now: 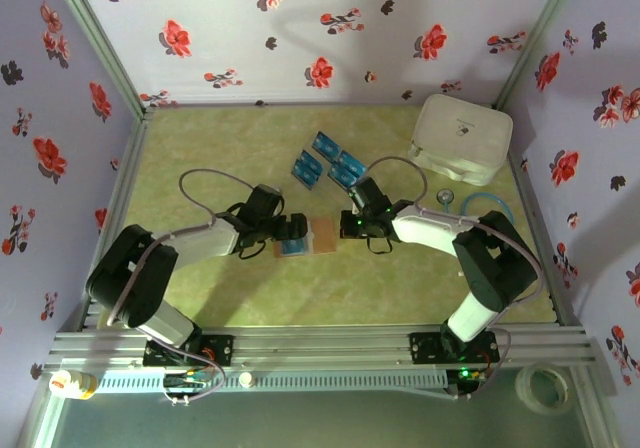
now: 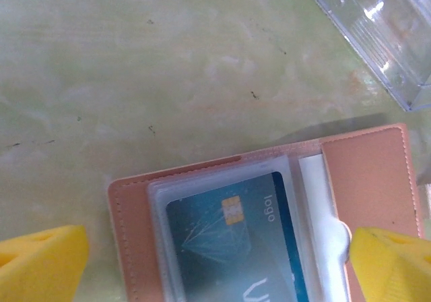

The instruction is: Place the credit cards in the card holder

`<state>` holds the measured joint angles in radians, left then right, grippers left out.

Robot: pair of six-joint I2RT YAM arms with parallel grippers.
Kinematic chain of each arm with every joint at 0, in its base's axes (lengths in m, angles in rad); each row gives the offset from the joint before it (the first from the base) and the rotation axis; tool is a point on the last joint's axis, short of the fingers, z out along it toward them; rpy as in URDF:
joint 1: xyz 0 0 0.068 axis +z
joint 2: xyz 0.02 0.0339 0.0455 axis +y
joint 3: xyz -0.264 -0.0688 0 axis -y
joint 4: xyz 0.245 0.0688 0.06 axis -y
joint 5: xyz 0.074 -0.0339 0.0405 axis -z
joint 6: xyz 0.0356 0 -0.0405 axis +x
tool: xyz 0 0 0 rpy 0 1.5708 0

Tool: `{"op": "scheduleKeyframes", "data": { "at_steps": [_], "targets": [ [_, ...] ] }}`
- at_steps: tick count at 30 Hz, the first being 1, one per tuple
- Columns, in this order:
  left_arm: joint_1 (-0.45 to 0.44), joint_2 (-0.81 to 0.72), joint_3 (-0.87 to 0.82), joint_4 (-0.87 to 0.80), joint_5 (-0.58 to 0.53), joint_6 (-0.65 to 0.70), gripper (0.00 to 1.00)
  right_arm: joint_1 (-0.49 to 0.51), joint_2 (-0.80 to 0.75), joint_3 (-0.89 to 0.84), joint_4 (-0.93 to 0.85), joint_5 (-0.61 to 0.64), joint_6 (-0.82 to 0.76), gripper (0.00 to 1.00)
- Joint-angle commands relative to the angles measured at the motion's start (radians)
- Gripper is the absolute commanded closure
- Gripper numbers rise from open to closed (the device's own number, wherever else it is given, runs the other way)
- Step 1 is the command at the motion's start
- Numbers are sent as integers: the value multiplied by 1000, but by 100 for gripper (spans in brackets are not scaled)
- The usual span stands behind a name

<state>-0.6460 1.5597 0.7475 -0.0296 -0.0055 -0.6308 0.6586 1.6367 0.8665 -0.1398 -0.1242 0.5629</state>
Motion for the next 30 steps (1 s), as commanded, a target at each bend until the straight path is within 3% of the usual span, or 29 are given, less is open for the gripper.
{"op": "scheduleKeyframes", "data": {
  "at_steps": [1, 14, 22, 30],
  "targets": [
    [-5, 26, -16, 31, 19, -17, 0, -5, 19, -25, 51, -45, 34, 98],
    [-6, 21, -30, 30, 6, -5, 0, -4, 23, -43, 79, -56, 61, 99],
    [-4, -31, -54, -6, -58, 6, 0, -4, 22, -43, 75, -54, 61, 99],
    [-6, 0, -45, 14, -33, -3, 0, -4, 32, -40, 79, -57, 62, 99]
  ]
}}
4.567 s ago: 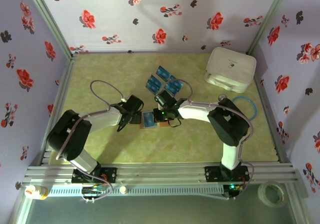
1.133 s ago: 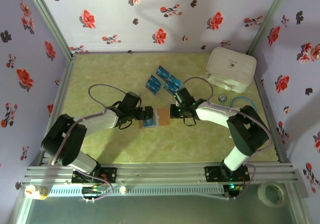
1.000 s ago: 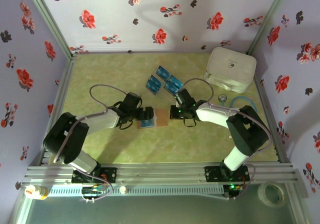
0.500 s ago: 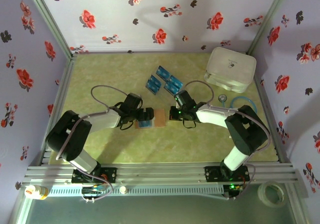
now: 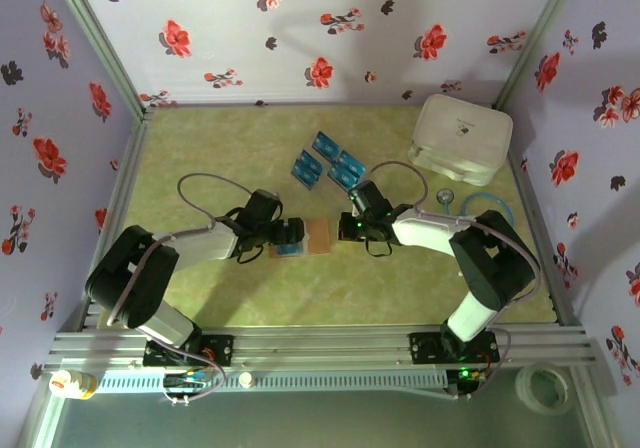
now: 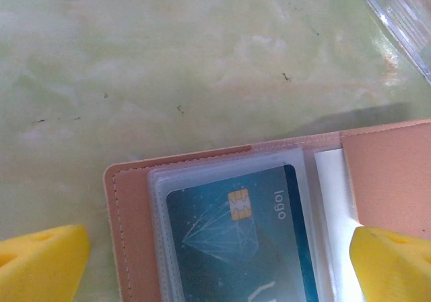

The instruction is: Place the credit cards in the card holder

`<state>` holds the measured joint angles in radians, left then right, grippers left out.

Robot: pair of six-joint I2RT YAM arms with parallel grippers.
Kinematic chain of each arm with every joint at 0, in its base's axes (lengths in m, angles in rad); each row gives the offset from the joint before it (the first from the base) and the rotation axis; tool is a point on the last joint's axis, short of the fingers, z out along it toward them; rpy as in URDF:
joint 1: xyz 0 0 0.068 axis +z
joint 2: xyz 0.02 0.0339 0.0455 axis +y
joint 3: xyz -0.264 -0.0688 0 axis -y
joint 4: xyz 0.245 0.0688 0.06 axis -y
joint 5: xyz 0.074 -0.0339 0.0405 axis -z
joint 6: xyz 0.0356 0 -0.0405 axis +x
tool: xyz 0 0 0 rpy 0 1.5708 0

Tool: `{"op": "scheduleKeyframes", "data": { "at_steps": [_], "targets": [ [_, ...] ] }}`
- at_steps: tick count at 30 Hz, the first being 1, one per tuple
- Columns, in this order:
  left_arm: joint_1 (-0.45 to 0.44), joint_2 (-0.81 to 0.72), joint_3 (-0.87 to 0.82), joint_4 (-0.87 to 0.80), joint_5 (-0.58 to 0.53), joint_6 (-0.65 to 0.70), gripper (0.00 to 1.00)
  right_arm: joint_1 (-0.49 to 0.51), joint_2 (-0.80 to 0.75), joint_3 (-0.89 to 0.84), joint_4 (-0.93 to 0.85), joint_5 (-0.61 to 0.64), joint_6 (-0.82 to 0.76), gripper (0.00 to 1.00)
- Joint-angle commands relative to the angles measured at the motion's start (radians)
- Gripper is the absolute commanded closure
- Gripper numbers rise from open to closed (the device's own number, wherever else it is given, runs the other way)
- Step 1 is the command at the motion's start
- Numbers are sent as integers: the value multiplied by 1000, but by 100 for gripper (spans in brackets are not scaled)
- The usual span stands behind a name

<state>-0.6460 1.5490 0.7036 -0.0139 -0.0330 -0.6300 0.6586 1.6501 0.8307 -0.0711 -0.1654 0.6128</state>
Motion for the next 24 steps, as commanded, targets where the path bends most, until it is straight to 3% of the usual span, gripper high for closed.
{"op": "scheduleKeyframes", "data": {
  "at_steps": [1, 15, 24],
  "targets": [
    [-6, 15, 1, 3, 3, -4, 0, -4, 21, -5, 13, -17, 13, 99],
    [-15, -2, 34, 12, 39, -2, 0, -1, 43, 1, 31, -32, 23, 100],
    [-21, -140, 18, 51, 80, -38, 0, 1, 57, 14, 34, -39, 23, 100]
  ]
}}
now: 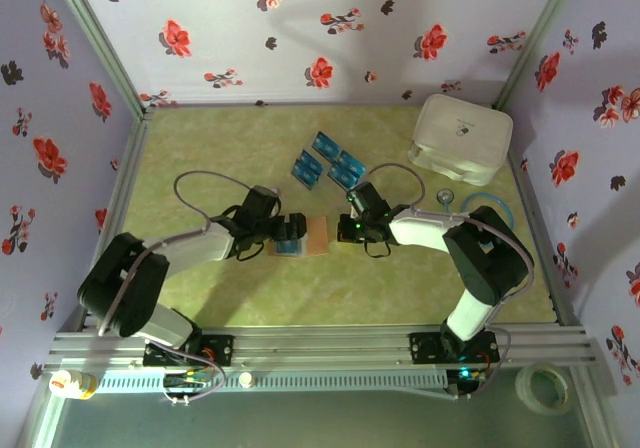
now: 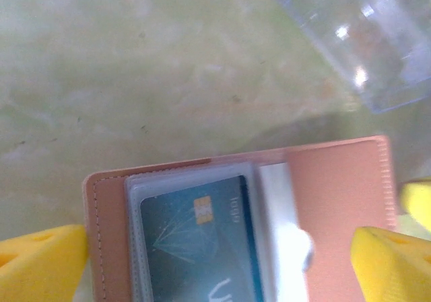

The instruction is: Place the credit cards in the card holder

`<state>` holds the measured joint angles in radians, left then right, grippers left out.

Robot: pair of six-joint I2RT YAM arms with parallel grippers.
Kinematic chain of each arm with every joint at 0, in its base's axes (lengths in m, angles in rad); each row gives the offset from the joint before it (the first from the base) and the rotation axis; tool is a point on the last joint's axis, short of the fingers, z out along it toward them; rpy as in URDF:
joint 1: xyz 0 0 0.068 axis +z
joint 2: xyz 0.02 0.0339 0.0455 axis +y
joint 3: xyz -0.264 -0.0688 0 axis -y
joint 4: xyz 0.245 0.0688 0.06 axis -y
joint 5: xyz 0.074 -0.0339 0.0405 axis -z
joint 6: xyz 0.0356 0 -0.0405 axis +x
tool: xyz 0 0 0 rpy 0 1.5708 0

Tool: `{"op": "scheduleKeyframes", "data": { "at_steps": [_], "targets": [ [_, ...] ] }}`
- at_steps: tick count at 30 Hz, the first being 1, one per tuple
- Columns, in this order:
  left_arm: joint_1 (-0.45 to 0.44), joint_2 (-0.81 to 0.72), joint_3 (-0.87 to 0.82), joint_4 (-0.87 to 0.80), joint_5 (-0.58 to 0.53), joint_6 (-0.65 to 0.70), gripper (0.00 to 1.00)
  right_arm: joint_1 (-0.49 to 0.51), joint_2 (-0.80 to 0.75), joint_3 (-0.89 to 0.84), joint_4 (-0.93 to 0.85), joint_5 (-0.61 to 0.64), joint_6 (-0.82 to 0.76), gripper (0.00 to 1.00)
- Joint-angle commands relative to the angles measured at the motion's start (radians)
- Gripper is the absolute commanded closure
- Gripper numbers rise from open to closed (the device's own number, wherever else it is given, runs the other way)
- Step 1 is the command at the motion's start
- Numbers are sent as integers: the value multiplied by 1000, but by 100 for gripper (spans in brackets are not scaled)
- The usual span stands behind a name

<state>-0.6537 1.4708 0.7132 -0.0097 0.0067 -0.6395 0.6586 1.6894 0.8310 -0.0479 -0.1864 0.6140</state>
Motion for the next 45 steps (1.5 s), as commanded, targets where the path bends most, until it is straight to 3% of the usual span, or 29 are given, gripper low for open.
{"op": "scheduleKeyframes", "data": {
  "at_steps": [1, 10, 20, 26, 45],
  "targets": [
    [-18, -78, 7, 59, 45, -40, 0, 1, 21, 17, 11, -19, 21, 100],
    [-100, -30, 30, 193, 71, -124, 0, 3, 20, 25, 4, -15, 23, 98],
    [-142, 104, 28, 301, 81, -179, 0, 0, -9, 21, -16, 10, 27, 70],
    [-146, 131, -4, 332, 49, -202, 0, -7, -59, 7, -55, 38, 14, 62],
    [-163, 162, 3, 233, -66, -173, 0, -17, -225, -67, -112, 72, 16, 56]
  ]
}}
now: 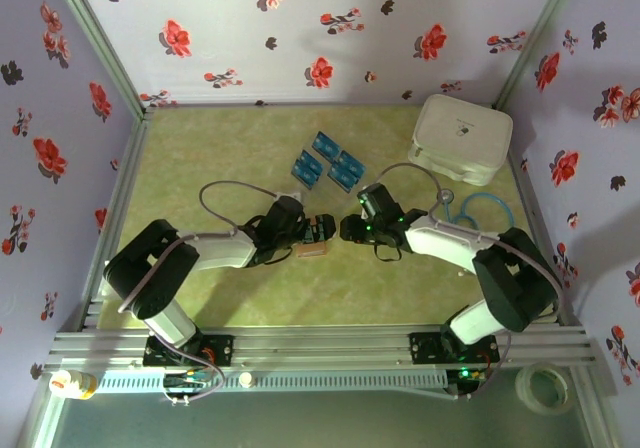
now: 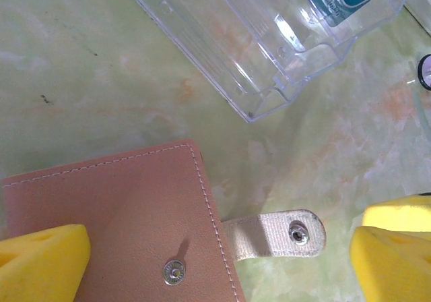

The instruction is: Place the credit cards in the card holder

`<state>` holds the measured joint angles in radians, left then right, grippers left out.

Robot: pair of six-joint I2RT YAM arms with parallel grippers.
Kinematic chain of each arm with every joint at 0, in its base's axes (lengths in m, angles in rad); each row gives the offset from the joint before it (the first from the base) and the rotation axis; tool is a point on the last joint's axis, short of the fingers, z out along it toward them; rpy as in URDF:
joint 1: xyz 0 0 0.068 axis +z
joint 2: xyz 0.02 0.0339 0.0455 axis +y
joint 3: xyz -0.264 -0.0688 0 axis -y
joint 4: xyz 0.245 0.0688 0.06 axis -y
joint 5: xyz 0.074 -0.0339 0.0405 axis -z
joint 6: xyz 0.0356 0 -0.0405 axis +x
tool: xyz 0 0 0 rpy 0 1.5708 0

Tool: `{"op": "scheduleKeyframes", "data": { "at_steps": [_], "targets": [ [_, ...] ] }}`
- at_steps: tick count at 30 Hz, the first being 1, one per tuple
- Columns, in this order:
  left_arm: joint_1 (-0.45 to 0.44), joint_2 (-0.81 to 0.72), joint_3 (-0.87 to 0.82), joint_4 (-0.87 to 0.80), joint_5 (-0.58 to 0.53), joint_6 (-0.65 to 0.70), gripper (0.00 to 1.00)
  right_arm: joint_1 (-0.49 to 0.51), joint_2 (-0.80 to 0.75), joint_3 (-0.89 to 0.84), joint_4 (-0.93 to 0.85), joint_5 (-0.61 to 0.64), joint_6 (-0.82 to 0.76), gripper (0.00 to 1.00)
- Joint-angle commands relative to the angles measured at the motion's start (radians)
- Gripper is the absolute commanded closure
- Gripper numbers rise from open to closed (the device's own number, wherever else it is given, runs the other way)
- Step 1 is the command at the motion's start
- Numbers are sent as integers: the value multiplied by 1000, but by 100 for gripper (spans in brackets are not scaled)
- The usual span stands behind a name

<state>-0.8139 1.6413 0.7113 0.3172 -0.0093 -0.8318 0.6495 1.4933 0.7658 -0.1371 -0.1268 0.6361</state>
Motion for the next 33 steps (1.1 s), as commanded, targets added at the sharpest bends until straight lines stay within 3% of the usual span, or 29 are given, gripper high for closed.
{"op": "scheduleKeyframes", "data": {
  "at_steps": [1, 8, 14, 24, 33],
  "targets": [
    [-3, -24, 18, -123, -58, 32, 0, -8, -36, 2, -22, 7, -7, 56],
    [47, -90, 157, -339, -75, 136, 0, 6, -79, 29, 9, -60, 1, 61],
    [135, -140, 200, -422, -77, 177, 0, 87, -73, 113, -22, -49, 0, 67],
    [341, -211, 223, -564, -75, 233, 0, 248, 122, 316, -25, -66, -15, 79],
    [371, -208, 208, -600, -74, 261, 0, 249, 202, 316, -58, -35, -42, 93]
  ]
}}
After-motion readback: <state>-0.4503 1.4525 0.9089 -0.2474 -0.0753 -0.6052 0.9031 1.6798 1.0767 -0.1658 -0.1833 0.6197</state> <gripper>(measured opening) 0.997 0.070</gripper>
